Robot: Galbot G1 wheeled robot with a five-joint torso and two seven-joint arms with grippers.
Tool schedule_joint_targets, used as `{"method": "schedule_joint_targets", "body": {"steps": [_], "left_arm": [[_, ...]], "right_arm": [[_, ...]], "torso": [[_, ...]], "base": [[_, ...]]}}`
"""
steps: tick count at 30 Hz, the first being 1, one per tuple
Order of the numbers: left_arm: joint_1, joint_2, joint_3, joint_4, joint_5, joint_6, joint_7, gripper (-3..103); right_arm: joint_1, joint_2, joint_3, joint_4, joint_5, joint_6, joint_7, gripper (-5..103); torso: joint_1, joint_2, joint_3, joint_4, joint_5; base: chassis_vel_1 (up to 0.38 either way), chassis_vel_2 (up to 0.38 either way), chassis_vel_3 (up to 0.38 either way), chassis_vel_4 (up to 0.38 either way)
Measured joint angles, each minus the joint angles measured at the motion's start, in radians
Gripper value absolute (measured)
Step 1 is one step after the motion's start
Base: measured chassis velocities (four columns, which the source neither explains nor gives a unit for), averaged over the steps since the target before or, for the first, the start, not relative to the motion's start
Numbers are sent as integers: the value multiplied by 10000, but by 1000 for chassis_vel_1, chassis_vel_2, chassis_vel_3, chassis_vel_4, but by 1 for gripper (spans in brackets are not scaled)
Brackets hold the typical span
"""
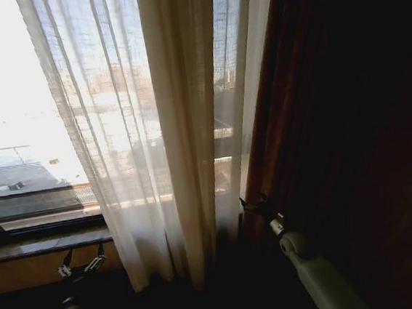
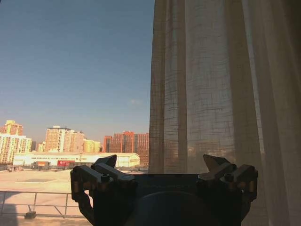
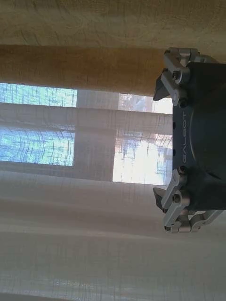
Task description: Open the curtains by pulling them apart, changing their state from closed to fully open.
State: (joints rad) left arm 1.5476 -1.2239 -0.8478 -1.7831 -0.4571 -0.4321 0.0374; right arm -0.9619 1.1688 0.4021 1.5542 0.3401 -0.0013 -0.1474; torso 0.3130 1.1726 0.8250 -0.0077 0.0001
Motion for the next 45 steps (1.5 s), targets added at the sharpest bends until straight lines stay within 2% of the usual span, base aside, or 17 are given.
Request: {"method": "schedule_joint_targets", "body": {"steps": [12,27,37,41,45], "left_arm": [[0,0,0,0,-1,0,0,100],[0,0,0,0,0,0,0,100],[0,1,-1,0,0,0,0,100],[0,3,-5,0,0,0,-6,100],[0,2,-6,2,-1,0,-11,100]], "right_arm": [[0,116,-115,76,-73,49,-73,100],[174,171,-140,-187,-91,202,-165,100],[436,258,-330,-525,103,630,-233,100],[517,273,-353,-630,111,734,-336,100],[547,264,-348,-742,150,862,-850,100]], "torso": [[0,0,0,0,-6],[1,0,1,1,-2],[2,0,0,2,0],[3,0,0,5,-5],[2,1,-1,4,-7]], "base": [[196,190,-205,-187],[334,344,-345,-340],[344,348,-349,-356],[257,195,-198,-212],[73,34,-42,-62]]}}
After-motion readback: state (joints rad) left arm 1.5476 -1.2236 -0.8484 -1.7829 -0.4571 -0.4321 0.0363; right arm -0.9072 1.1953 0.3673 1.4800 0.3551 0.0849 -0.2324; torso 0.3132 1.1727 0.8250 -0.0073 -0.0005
